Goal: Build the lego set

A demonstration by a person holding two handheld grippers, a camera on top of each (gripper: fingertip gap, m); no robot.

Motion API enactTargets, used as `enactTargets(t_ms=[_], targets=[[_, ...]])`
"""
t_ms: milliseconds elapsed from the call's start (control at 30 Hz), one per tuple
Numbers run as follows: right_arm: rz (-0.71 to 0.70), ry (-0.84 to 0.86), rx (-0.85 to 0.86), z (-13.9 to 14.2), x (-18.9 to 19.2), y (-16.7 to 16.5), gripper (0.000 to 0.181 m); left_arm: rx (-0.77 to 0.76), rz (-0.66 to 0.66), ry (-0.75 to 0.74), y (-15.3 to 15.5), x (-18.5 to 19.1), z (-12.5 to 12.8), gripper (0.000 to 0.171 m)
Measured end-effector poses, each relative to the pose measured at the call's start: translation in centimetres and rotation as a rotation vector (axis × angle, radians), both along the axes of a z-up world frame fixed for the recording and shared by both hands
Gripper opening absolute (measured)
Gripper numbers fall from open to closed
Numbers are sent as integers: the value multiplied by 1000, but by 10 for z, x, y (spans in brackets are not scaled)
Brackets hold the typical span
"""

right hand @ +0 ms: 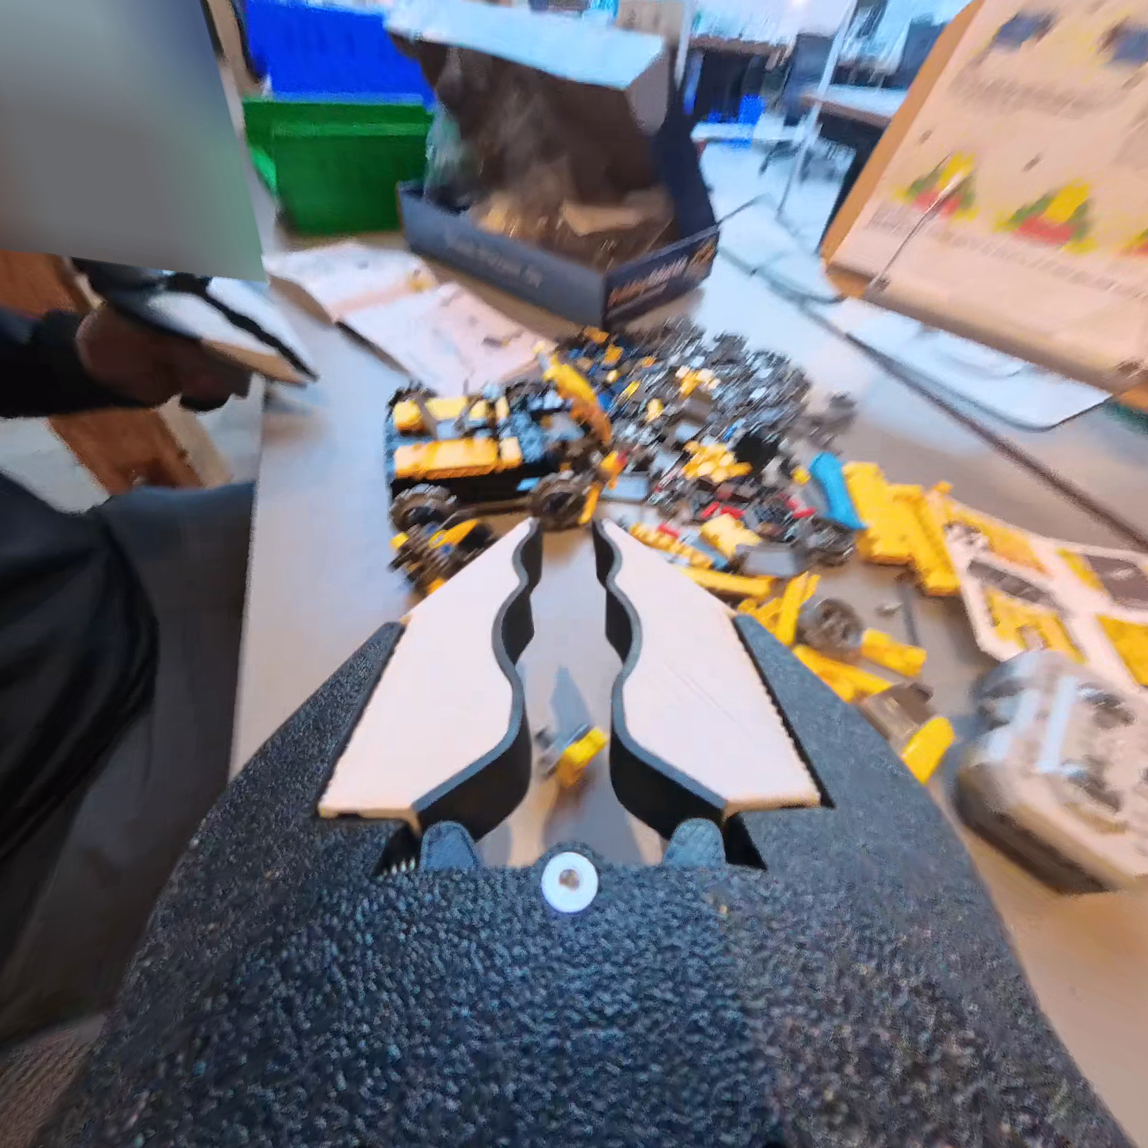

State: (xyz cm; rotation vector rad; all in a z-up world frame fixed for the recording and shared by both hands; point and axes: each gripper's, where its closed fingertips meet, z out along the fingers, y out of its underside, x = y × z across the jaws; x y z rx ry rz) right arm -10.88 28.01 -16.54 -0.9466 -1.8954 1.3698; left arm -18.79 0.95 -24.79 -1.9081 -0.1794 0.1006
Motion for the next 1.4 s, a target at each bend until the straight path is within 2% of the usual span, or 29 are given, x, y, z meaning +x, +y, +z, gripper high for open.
enactTargets(t_ms=[100, 233, 333, 533, 600, 733, 867, 1067, 1233, 1400], targets=[[-12, 88, -14, 16, -35, 16, 13, -36, 64, 109, -2, -13, -2, 1], [28, 137, -56, 25, -80, 23, 11, -7, 57, 78, 5, -10, -2, 4], [54, 136, -63, 16, -95, 20, 11, 14, 58, 87, 5, -9, 0, 5], [38, 63, 45, -15, -91, 24, 11, 56, 56, 61, 5, -11, 3, 7], [28, 77, 21, -10, -91, 26, 12, 66, 49, 39, 5, -13, 4, 4], [-15, 106, 2, -2, -95, 31, 12, 77, 45, 35, 3, -15, 4, 8], [-90, 89, 15, -9, -103, 42, 10, 83, 43, 22, 1, -17, 5, 11], [-98, 62, -3, -16, -107, 43, 10, 75, 47, 30, 0, -19, 5, 14], [-50, 23, 1, -23, -105, 35, 10, 81, 45, 26, 0, -20, 5, 14], [169, -89, 108, -53, -86, -7, 9, 85, 44, 24, 1, -20, 5, 14]])
